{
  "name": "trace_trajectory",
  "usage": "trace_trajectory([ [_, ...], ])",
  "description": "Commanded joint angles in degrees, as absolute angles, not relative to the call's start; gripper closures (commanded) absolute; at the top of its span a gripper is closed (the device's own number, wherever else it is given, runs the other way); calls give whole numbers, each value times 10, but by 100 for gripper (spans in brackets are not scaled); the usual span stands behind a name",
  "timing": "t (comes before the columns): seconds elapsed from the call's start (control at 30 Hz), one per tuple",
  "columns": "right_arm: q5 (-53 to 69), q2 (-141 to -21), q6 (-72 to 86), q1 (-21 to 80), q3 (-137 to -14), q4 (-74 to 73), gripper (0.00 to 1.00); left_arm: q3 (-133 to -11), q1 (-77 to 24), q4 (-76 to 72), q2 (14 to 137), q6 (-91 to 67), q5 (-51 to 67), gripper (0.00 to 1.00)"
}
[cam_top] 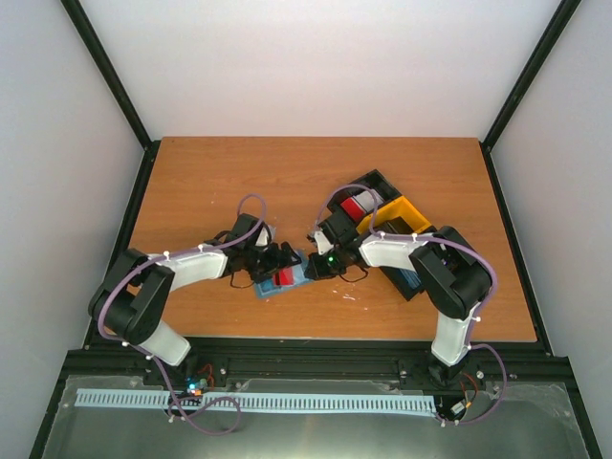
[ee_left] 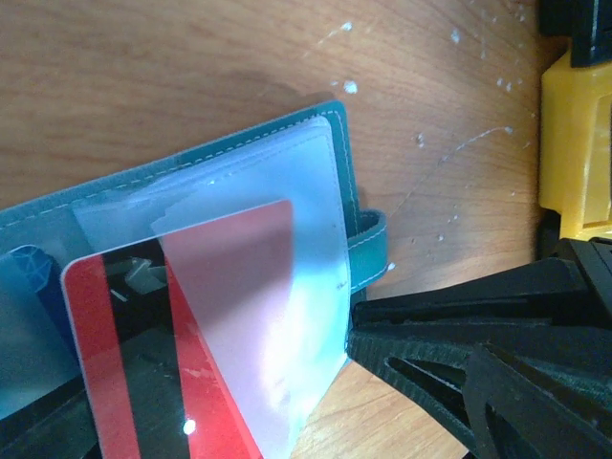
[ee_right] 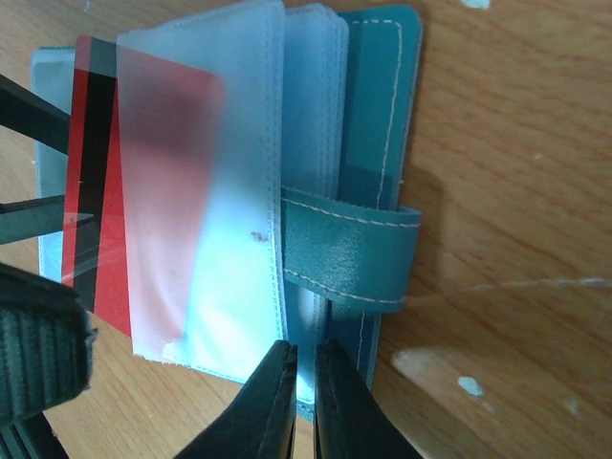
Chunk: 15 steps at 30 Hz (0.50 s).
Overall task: Put the credit cards into the card holder
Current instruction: Insert the credit card into the card holder.
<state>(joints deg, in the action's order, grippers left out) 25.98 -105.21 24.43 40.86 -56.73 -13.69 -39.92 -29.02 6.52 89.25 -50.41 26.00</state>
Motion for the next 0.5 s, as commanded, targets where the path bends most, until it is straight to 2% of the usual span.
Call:
trace_trajectory([
  [0.0, 257, -1070, 246, 415, -548, -140, 92, -401, -294, 194, 888, -504, 205, 11],
  [0.23, 264, -1065, 240, 415, -543, -132, 92, -428, -296, 243, 889, -510, 187, 14],
  [0.47, 281, -1059, 234, 415, -537, -116, 92, -435, -302, 273, 876, -522, 171, 10],
])
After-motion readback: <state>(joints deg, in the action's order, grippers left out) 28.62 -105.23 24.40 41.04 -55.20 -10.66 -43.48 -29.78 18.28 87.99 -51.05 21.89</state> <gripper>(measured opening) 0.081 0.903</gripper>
